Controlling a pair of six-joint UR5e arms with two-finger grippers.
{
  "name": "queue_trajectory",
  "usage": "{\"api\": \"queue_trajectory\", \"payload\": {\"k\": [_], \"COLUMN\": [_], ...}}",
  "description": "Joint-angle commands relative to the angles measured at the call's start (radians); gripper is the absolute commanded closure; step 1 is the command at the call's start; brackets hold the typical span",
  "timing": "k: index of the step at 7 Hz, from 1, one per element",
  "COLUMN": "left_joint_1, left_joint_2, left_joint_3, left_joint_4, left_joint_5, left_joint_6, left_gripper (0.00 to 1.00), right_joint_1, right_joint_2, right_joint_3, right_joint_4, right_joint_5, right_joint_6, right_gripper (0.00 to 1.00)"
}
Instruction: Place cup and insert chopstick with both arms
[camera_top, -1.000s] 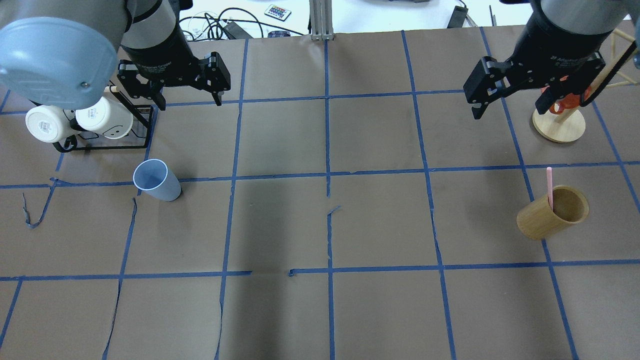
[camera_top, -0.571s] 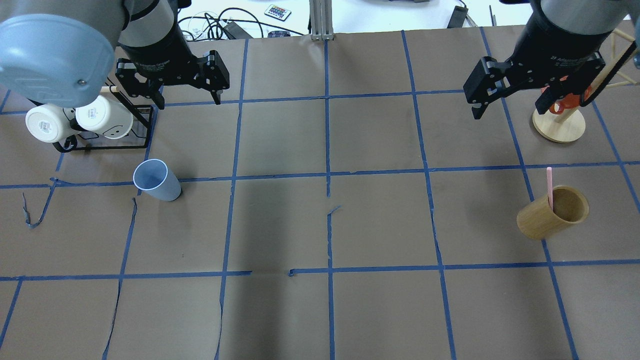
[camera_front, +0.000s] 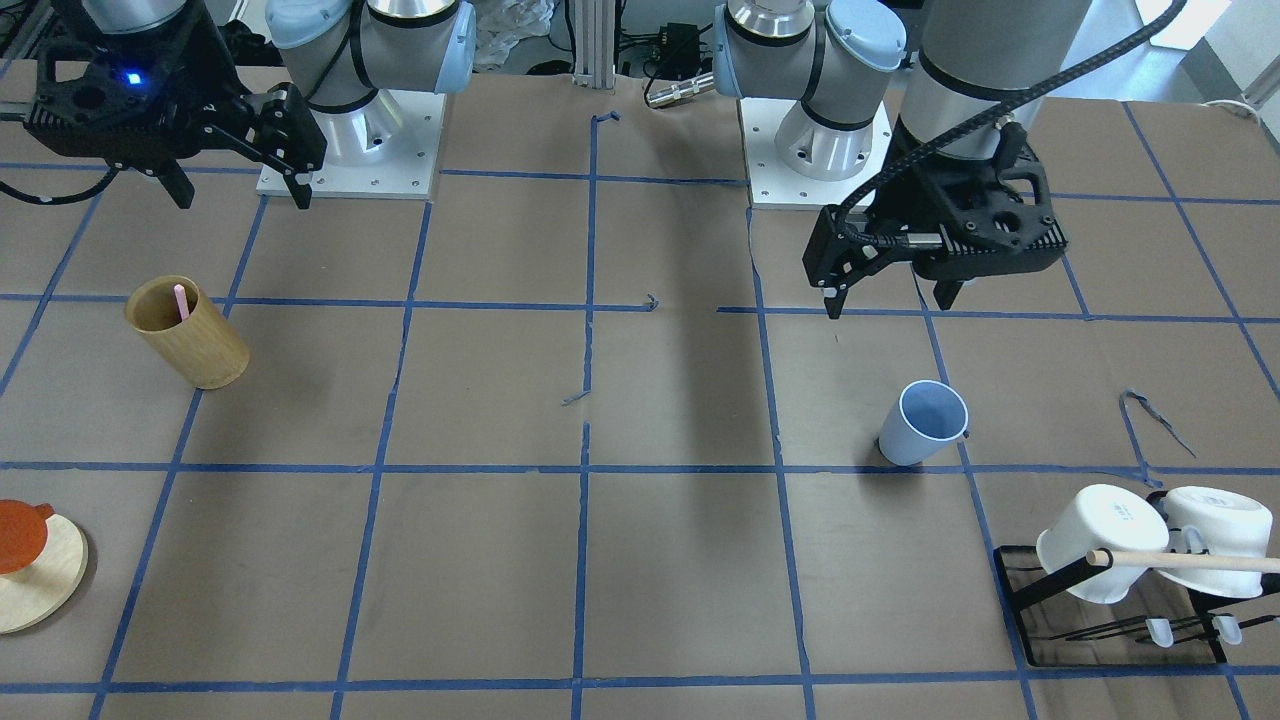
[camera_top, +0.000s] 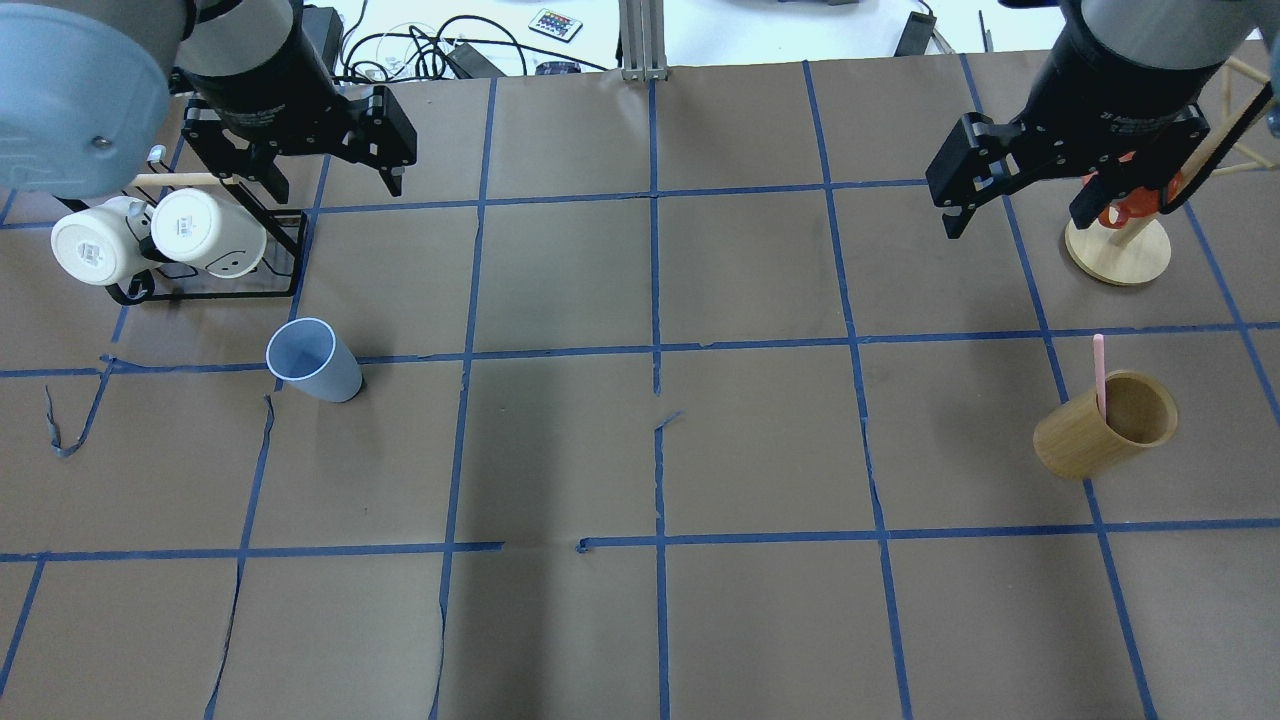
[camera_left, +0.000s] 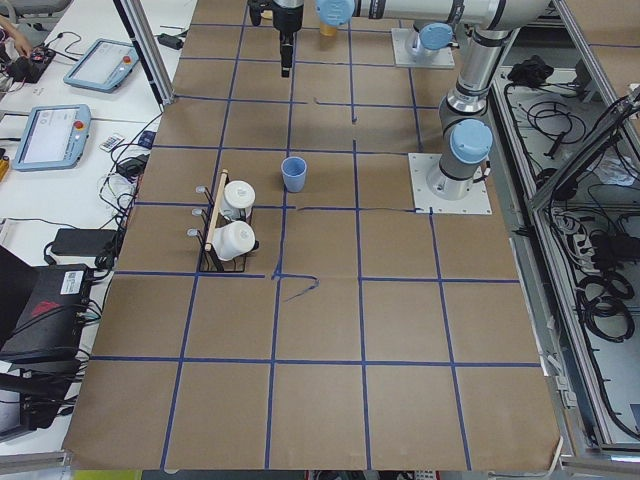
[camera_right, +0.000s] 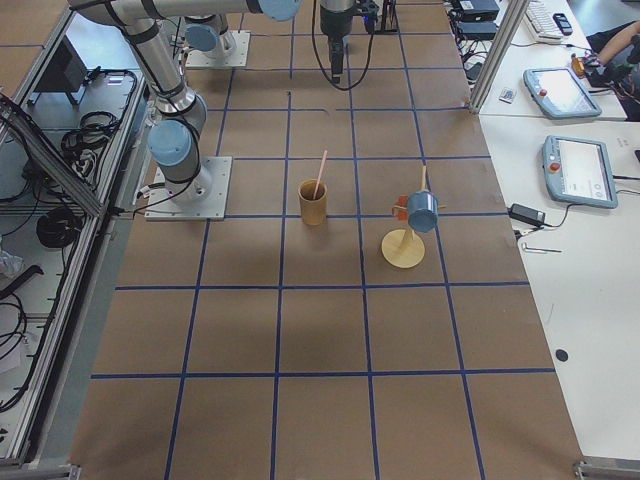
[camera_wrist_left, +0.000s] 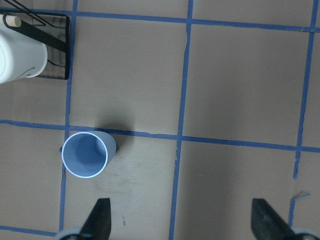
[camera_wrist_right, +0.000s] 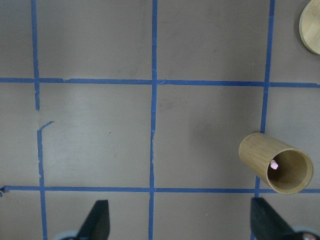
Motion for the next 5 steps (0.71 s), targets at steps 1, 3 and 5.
{"api": "queue_trajectory", "payload": {"k": [1, 3, 5], "left_joint_1": [0.007, 0.047, 0.056], "left_joint_2": [0.012, 0.018, 0.024], "left_joint_3": [-0.009, -0.01, -0.01], "left_joint_4": [-0.001, -0.005, -0.061], "left_joint_5": [-0.006, -0.066, -0.065], "left_joint_6": [0.032, 0.039, 0.044], "left_gripper": [0.0, 0.0, 0.0], "right_joint_1": [0.0, 0.001, 0.003], "right_joint_2": [0.0, -0.002, 0.001], "right_joint_3": [0.0, -0.003, 0.0], "right_joint_4": [0.005, 0.007, 0.011], "right_joint_5": [0.0, 0.005, 0.005], "right_joint_6": [0.003, 0.003, 0.003], "right_gripper": [0.0, 0.0, 0.0]}}
